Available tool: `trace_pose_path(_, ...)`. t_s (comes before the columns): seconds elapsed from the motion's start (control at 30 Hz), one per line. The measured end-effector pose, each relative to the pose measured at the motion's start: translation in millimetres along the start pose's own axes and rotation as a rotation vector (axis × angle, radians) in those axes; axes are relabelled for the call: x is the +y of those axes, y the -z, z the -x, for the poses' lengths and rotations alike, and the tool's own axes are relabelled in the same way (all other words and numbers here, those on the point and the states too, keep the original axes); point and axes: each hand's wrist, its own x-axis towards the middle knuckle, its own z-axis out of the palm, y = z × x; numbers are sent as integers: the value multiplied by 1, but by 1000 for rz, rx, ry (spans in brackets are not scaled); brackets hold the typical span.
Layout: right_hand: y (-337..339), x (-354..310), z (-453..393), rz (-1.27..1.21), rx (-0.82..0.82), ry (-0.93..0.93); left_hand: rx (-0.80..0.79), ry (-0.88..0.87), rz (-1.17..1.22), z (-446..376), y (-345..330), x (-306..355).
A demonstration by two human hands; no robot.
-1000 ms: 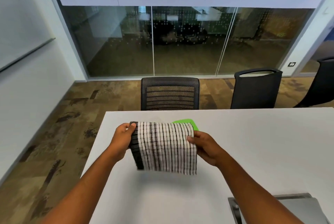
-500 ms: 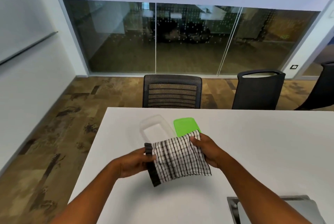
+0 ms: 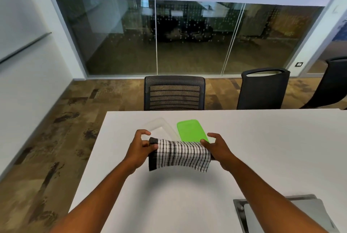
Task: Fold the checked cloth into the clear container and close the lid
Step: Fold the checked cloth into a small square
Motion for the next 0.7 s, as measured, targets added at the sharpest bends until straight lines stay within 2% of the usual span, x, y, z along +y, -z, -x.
trace_pose_path(0.13, 1, -3, -1, -35, -111, 152, 37, -81, -131, -2, 4, 4)
trace_pose_path(0.3, 7, -4, -4, -8, -207, 210, -10, -133, -297, -3, 9, 13)
trace_pose_path(0.37, 4, -3, -5, 86, -167, 276, 1, -162, -362, -6, 9, 15)
trace_pose_path(0.5, 0, -5, -7, 387, 48, 436, 52, -237, -482, -7, 8, 19)
trace_pose_path(0.7, 7, -5, -9, 626, 112, 596, 121, -343, -671, -8, 10, 16)
